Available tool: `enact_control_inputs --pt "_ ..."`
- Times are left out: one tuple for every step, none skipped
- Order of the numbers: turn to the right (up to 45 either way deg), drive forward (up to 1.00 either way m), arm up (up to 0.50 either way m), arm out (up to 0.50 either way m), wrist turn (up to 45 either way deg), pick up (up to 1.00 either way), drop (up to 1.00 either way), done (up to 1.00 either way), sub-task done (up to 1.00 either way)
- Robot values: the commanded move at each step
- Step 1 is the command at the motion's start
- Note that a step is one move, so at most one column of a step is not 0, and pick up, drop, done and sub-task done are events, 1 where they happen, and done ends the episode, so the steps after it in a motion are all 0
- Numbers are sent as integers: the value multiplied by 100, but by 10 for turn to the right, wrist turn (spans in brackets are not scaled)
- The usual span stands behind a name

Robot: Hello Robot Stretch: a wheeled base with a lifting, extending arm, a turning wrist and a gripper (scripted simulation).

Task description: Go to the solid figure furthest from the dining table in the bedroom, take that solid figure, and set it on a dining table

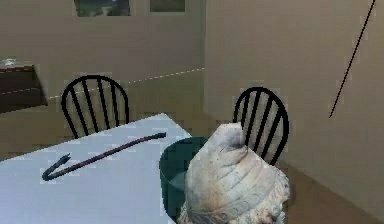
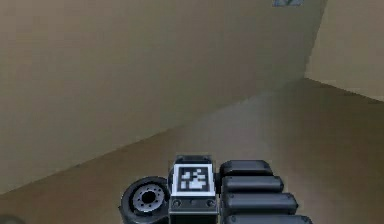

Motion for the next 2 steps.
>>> enact_control_inputs --pt "-450 0 0 0 0 0 0 0 0" --pt "-450 0 0 0 0 0 0 0 0"
